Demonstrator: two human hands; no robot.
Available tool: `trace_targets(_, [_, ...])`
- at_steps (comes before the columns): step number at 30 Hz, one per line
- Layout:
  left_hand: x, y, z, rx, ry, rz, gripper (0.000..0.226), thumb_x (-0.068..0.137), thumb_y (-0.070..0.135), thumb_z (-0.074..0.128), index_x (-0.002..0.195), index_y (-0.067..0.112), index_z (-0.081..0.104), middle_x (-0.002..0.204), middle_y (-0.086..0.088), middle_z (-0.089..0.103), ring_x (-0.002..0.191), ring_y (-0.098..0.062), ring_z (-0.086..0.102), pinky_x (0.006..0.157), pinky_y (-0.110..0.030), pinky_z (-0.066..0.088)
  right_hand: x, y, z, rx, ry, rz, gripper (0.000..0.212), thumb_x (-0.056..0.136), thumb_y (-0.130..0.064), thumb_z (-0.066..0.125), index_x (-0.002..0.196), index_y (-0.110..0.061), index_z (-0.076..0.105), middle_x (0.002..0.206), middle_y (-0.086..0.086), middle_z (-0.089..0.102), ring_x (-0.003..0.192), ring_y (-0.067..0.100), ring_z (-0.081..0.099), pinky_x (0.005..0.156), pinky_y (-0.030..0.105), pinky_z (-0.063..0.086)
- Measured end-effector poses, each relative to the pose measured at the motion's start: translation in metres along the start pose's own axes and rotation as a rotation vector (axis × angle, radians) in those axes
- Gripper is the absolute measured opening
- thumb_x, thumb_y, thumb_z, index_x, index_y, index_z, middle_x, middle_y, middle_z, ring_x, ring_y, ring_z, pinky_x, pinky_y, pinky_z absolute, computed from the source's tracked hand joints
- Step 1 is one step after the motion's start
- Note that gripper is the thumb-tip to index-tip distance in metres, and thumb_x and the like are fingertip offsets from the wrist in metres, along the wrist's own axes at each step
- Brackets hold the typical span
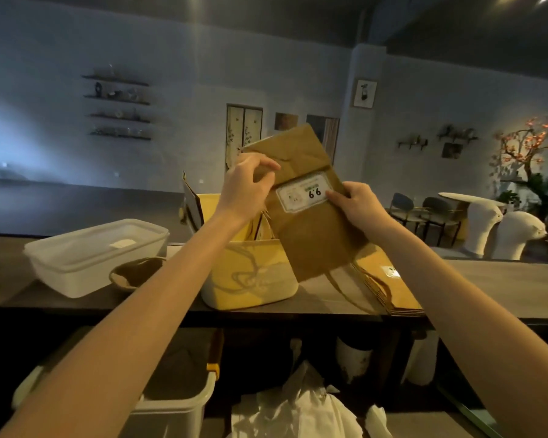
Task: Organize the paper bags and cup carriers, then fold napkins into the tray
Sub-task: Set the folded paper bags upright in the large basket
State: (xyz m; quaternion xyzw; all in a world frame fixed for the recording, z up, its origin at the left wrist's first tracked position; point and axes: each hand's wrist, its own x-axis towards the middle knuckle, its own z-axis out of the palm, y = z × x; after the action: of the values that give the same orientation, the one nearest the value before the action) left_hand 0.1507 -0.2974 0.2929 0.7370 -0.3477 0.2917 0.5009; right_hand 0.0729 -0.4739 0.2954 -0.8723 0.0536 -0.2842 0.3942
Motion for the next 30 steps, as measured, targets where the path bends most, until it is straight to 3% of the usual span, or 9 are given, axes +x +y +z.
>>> trace_targets(3, [-0.002, -0.016, 0.001, -0.007, 0.004, -0.044, 0.016, 0.096, 0.014, 0.046, 0.096, 0.015, 0.062, 0.103, 0.0, 0.054, 0.094, -0.009, 0.047, 0.078, -0.012, 0.038, 0.02, -0.014, 0.014, 0.192, -0.018, 0.131, 0.015, 0.101, -0.023, 0.041, 0.105, -0.015, 0.053, 0.094, -0.001, 0.06, 0.086, 0.017, 0.057, 0.07, 0.028, 0.046])
trace_targets(5, [-0.003, -0.026, 0.001, -0.057, -0.03, -0.075, 0.017, 0.096, 0.014, 0.044, 0.091, 0.017, 0.061, 0.096, -0.001, 0.059, 0.092, -0.014, 0.054, 0.079, -0.02, 0.044, 0.035, -0.02, 0.026, 0.249, -0.001, 0.148, 0.019, 0.1, -0.015, 0.04, 0.113, -0.009, 0.053, 0.097, -0.003, 0.057, 0.087, 0.014, 0.056, 0.064, 0.022, 0.046])
trace_targets(9, [-0.007, -0.041, 0.003, -0.089, -0.139, -0.125, 0.024, 0.096, 0.015, 0.042, 0.079, 0.022, 0.059, 0.076, 0.01, 0.06, 0.08, -0.011, 0.059, 0.081, -0.037, 0.05, 0.066, -0.019, 0.055, 0.258, 0.137, 0.139, 0.031, 0.099, -0.013, 0.043, 0.128, -0.004, 0.044, 0.122, 0.009, 0.057, 0.114, 0.024, 0.055, 0.084, 0.03, 0.049])
trace_targets(12, [-0.008, -0.049, 0.007, -0.094, -0.152, -0.146, 0.028, 0.096, 0.017, 0.043, 0.074, 0.026, 0.058, 0.071, 0.007, 0.061, 0.072, -0.011, 0.059, 0.076, -0.039, 0.051, 0.077, -0.014, 0.077, 0.039, 0.153, 0.052, 0.032, 0.099, -0.014, 0.043, 0.13, -0.006, 0.043, 0.124, 0.013, 0.056, 0.116, 0.027, 0.055, 0.088, 0.03, 0.045])
trace_targets(15, [-0.009, -0.052, 0.01, -0.095, -0.191, -0.14, 0.028, 0.097, 0.018, 0.043, 0.074, 0.027, 0.057, 0.068, 0.005, 0.061, 0.068, -0.01, 0.058, 0.073, -0.034, 0.05, 0.078, -0.004, 0.101, -0.203, 0.117, -0.066, 0.026, 0.098, -0.015, 0.046, 0.123, -0.007, 0.048, 0.109, 0.012, 0.061, 0.099, 0.026, 0.061, 0.082, 0.034, 0.052])
trace_targets(19, [-0.011, -0.056, 0.012, -0.081, -0.228, -0.134, 0.026, 0.097, 0.018, 0.044, 0.075, 0.025, 0.057, 0.067, 0.004, 0.059, 0.069, -0.011, 0.058, 0.073, -0.031, 0.05, 0.075, 0.003, 0.127, -0.462, -0.057, -0.075, 0.032, 0.094, -0.026, 0.055, 0.12, -0.008, 0.048, 0.104, 0.011, 0.062, 0.088, 0.023, 0.064, 0.08, 0.034, 0.056])
trace_targets(22, [-0.01, -0.059, 0.011, -0.103, -0.203, -0.156, 0.029, 0.097, 0.016, 0.043, 0.074, 0.024, 0.058, 0.066, 0.006, 0.058, 0.067, -0.007, 0.056, 0.069, -0.024, 0.048, 0.072, -0.005, 0.128, -0.634, -0.227, -0.12, 0.047, 0.093, -0.035, 0.054, 0.132, -0.013, 0.04, 0.12, 0.007, 0.057, 0.103, 0.021, 0.06, 0.085, 0.031, 0.05])
trace_targets(25, [-0.01, -0.061, 0.011, -0.111, -0.202, -0.167, 0.025, 0.097, 0.015, 0.043, 0.08, 0.016, 0.061, 0.067, 0.006, 0.058, 0.067, -0.006, 0.056, 0.071, -0.021, 0.048, 0.066, -0.012, 0.124, -0.827, -0.394, -0.105, 0.042, 0.097, -0.035, 0.046, 0.135, -0.017, 0.039, 0.13, 0.006, 0.05, 0.118, 0.023, 0.05, 0.097, 0.034, 0.043])
trace_targets(30, [-0.009, -0.063, 0.012, -0.094, -0.211, -0.18, 0.023, 0.097, 0.014, 0.043, 0.083, 0.013, 0.061, 0.066, 0.006, 0.058, 0.061, -0.006, 0.055, 0.061, -0.016, 0.041, 0.062, -0.009, 0.132, -0.972, -0.235, -0.15, 0.028, 0.097, -0.028, 0.049, 0.123, -0.018, 0.05, 0.107, 0.004, 0.058, 0.101, 0.021, 0.059, 0.088, 0.029, 0.046])
